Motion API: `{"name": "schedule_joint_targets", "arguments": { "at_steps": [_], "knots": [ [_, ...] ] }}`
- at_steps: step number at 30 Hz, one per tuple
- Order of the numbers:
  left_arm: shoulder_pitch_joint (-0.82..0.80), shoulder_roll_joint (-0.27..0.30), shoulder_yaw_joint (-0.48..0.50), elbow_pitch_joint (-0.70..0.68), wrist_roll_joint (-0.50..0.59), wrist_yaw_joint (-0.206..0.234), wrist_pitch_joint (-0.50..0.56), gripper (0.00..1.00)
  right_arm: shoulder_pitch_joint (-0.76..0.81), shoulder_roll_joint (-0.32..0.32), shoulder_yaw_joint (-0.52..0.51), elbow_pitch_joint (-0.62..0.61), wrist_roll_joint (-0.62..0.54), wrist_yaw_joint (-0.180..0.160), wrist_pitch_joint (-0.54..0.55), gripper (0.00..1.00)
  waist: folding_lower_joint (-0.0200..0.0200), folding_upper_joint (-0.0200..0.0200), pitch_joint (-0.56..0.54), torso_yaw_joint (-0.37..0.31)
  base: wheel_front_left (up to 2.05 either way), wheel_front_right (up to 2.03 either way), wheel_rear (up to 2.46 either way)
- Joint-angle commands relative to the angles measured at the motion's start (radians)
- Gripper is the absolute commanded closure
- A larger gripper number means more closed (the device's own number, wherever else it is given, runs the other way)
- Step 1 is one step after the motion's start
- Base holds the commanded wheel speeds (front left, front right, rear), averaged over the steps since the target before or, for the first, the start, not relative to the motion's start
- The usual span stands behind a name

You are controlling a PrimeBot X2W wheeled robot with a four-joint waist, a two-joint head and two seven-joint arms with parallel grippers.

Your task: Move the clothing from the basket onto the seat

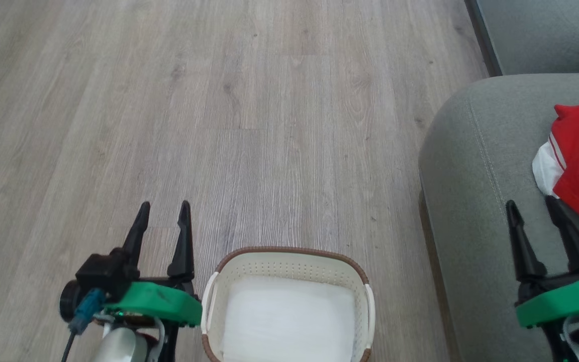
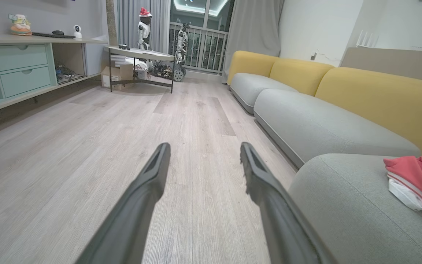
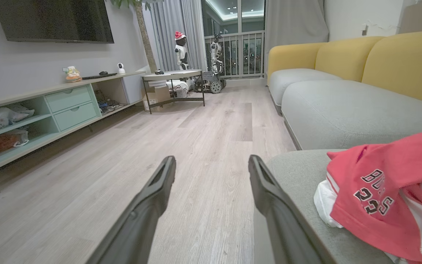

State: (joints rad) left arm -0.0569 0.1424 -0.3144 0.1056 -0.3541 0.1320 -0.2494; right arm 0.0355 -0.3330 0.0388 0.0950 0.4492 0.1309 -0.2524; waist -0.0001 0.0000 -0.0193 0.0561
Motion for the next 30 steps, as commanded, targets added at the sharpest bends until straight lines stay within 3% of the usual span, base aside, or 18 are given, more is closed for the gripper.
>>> {"name": "schedule_joint_targets", "arguments": {
  "at_steps": [1,12,30],
  "knots": [
    [-0.031,-0.003,0.057,-0.018,0.009,-0.013,-0.012,0.00,-0.014,-0.008,0.018,-0.048,-0.018,0.000,-0.009,0.00,0.0001,0.0000,-0.001,-0.001,0.00,0.00,0.00],
    [-0.019,-0.054,0.120,0.025,0.076,-0.080,-0.012,0.00,0.007,0.020,0.035,-0.047,-0.049,0.000,-0.009,0.00,0.0001,0.0000,0.011,-0.006,0.00,0.00,0.00],
    [-0.023,-0.088,0.160,0.047,0.125,-0.126,-0.012,0.00,-0.010,0.021,0.048,-0.039,-0.047,0.000,-0.009,0.00,0.0001,0.0000,0.015,-0.010,0.00,0.00,0.00]
  ]
}}
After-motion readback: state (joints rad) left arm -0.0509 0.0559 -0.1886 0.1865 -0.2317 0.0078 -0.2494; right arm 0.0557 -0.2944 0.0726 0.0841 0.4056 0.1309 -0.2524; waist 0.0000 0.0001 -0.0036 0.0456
